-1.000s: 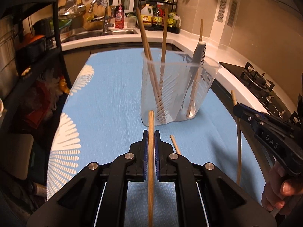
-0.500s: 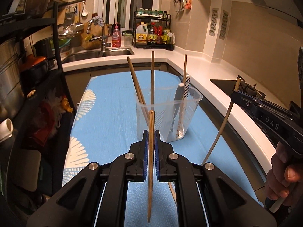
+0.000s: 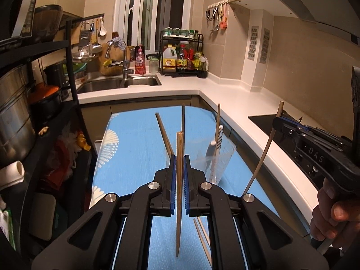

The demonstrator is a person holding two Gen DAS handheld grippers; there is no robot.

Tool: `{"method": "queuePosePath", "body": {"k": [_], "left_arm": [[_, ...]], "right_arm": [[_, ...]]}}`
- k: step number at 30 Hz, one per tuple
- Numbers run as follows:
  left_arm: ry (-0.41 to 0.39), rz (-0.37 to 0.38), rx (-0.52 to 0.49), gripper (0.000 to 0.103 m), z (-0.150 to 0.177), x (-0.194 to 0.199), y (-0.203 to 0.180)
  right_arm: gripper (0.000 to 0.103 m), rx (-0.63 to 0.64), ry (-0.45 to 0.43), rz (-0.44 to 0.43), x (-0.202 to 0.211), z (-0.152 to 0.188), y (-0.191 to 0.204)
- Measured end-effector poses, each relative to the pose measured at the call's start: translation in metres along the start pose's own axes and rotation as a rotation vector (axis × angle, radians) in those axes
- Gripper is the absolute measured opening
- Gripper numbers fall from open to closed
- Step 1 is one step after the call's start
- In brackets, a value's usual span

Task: Organize utensils
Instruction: 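Lift both held chopsticks upright and carry them above the clear holder, then open both tools to drop the chopsticks into the holder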

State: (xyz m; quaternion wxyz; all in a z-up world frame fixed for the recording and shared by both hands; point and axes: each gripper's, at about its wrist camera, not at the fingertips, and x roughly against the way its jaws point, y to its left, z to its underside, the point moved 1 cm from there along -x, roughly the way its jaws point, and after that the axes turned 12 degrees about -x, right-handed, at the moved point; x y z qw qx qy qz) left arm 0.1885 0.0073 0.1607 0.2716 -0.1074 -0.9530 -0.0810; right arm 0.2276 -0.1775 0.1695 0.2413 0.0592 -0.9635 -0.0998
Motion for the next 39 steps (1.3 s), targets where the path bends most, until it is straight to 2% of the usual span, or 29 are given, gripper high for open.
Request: {"method": "queuePosePath", "body": {"k": [6, 14, 20, 23, 27, 35, 37, 38, 39], "left_arm": [[-0.062, -0.001, 0.002, 0.006, -0.036, 0.001, 0.004], [-0.177, -0.013, 0.012, 0.006, -0.103, -0.010, 0.010], [-0.226, -0.021, 0.011, 0.006, -0.130, -0.035, 0.012], [-0.199, -0.024, 0.014, 0.006, -0.125, -0.062, 0.013], [-0.125, -0.010, 0.009, 0.006, -0.100, -0.096, 0.007], [-0.051, 0.013, -0.070, 0.006, -0.081, -0.117, -0.006], [-0.014, 0.054, -0.082, 0.006, -0.080, -0.119, -0.009], [-0.006, 0.067, -0.085, 0.009, -0.079, -0.119, -0.009], [-0.007, 0.076, -0.087, 0.020, -0.078, -0.117, -0.010]], "right_arm": [[0.006, 0.007, -0.037, -0.009, -0.003, -0.035, 0.014], [0.006, 0.040, -0.102, -0.028, -0.006, -0.093, 0.039], [0.006, 0.050, -0.093, -0.014, -0.039, -0.102, 0.043], [0.006, 0.032, -0.051, 0.001, -0.064, -0.088, 0.034], [0.006, 0.023, 0.004, 0.016, -0.088, -0.064, 0.021], [0.007, 0.023, 0.102, -0.017, -0.104, -0.044, 0.013], [0.014, 0.012, 0.153, -0.037, -0.107, -0.041, 0.011], [0.015, 0.010, 0.151, -0.037, -0.105, -0.041, 0.011], [0.015, 0.010, 0.141, -0.031, -0.101, -0.040, 0.009]]}}
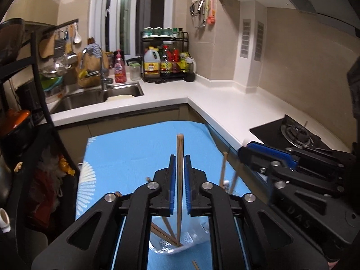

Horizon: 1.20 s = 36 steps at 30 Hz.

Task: Organize utensils
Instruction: 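Open both tools to drop the chopsticks into the holder, then move both open tools back toward the remaining chopsticks on the cloth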

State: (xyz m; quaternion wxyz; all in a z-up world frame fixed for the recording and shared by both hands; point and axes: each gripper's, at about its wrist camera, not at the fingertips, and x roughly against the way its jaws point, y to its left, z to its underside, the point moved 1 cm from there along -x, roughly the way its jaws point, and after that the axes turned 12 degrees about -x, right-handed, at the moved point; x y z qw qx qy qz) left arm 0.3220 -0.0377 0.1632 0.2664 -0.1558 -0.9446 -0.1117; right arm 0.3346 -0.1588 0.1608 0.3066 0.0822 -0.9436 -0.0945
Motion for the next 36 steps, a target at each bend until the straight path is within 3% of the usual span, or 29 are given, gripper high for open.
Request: {"method": "queuePosePath", "body": {"k": [2, 8, 18, 22, 26, 30, 36], "left_arm": [[-0.027, -0.014, 0.004, 0.035, 0.002, 0.013, 0.002], [-0.036, -0.048, 0.051, 0.034, 0.020, 0.044, 0.010], [0.028, -0.125, 0.083, 0.028, 0.092, 0.071, -0.010], [0.060, -0.120, 0.109, 0.025, 0.123, 0.074, -0.017], [0.080, -0.121, 0.128, 0.023, 0.154, 0.073, -0.020], [0.137, -0.130, 0.159, 0.021, 0.188, 0.061, -0.023], [0.171, -0.159, 0.158, 0.020, 0.210, 0.049, -0.023]], "right_arm": [[0.016, -0.010, -0.003, -0.006, 0.006, 0.001, -0.004], [0.017, -0.032, -0.030, -0.014, 0.035, 0.023, -0.017], [0.017, -0.023, -0.016, -0.007, 0.048, 0.099, -0.025], [0.017, -0.020, 0.023, -0.008, 0.039, 0.128, -0.028], [0.009, -0.028, 0.071, -0.026, 0.023, 0.161, -0.029], [0.008, -0.031, 0.166, -0.050, -0.002, 0.192, -0.023], [0.012, -0.034, 0.291, -0.061, -0.039, 0.225, -0.010]]}}
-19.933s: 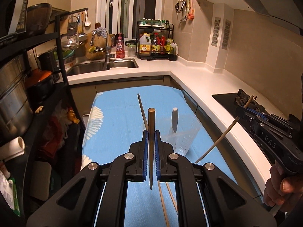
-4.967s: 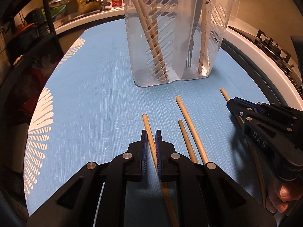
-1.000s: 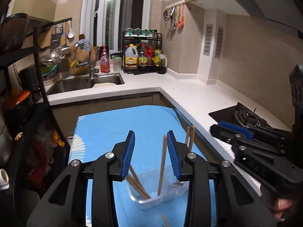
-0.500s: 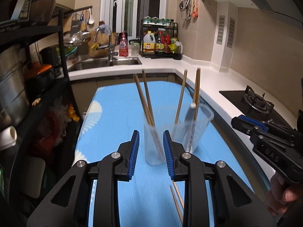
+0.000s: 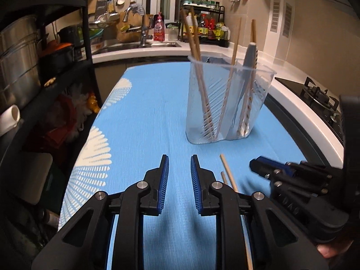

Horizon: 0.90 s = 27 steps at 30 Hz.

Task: Organize utensils
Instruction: 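Move both open tools back toward the remaining chopsticks on the cloth, then grasp a chopstick with the right tool while the left tool grasps another chopstick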

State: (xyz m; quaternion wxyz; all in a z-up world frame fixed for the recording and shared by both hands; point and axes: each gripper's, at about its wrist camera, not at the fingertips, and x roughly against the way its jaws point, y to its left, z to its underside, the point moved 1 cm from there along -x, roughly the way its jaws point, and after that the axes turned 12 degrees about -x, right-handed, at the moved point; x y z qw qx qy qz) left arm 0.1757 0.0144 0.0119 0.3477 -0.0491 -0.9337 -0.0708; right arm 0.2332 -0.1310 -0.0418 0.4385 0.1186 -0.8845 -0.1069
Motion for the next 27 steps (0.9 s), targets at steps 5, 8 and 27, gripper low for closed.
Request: {"method": "queuePosePath", "body": {"k": [5, 8, 27], "left_arm": [[0.016, 0.012, -0.002, 0.020, 0.006, -0.004, 0.000], [0.015, 0.014, -0.004, 0.020, 0.009, -0.004, -0.001], [0.107, 0.243, 0.022, 0.020, 0.014, -0.035, -0.025]], "right_arm": [[0.012, 0.017, 0.018, 0.011, -0.013, 0.004, 0.006], [0.012, 0.017, 0.045, 0.020, -0.020, 0.005, 0.006], [0.006, -0.014, 0.069, 0.165, -0.013, 0.004, -0.037]]}}
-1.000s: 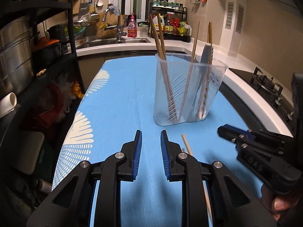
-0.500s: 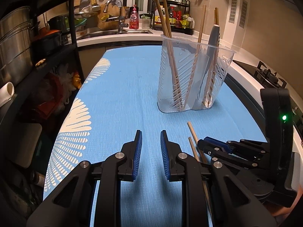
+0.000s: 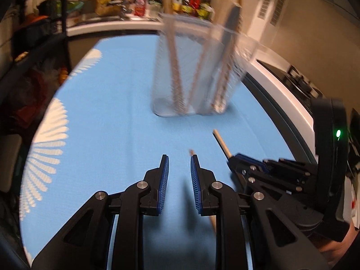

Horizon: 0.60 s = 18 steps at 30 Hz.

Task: Organize utensils
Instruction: 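Grasp a chopstick with the right tool while the left tool grasps another chopstick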

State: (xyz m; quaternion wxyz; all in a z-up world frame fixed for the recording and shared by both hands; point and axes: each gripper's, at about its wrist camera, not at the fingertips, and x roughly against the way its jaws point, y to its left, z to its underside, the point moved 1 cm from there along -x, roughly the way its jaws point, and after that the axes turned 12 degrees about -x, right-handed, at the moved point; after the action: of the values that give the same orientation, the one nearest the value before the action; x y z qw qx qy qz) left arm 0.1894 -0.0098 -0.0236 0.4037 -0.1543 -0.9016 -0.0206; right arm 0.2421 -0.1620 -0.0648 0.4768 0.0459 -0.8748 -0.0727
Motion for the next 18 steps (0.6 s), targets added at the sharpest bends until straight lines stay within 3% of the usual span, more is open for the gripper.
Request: {"method": "queuePosePath", "body": {"k": [5, 9, 11, 13, 18], "left_arm": [[0.077, 0.045, -0.013, 0.020, 0.008, -0.025, -0.018], [0.105, 0.030, -0.033, 0.020, 0.012, -0.036, -0.025], [0.102, 0.009, -0.066, 0.020, 0.012, -0.037, -0.030], [0.114, -0.032, -0.105, 0.009, 0.012, -0.037, -0.034], [0.130, -0.123, -0.056, 0.007, 0.009, -0.032, -0.011]], "right_arm": [[0.006, -0.020, 0.007, 0.019, 0.002, 0.000, -0.013], [0.006, -0.022, 0.003, 0.023, 0.002, 0.000, -0.016], [0.006, -0.023, 0.002, 0.022, 0.003, 0.000, -0.018], [0.006, -0.026, 0.001, 0.021, 0.003, 0.000, -0.017], [0.010, -0.055, 0.009, 0.001, -0.001, -0.006, -0.015]]}}
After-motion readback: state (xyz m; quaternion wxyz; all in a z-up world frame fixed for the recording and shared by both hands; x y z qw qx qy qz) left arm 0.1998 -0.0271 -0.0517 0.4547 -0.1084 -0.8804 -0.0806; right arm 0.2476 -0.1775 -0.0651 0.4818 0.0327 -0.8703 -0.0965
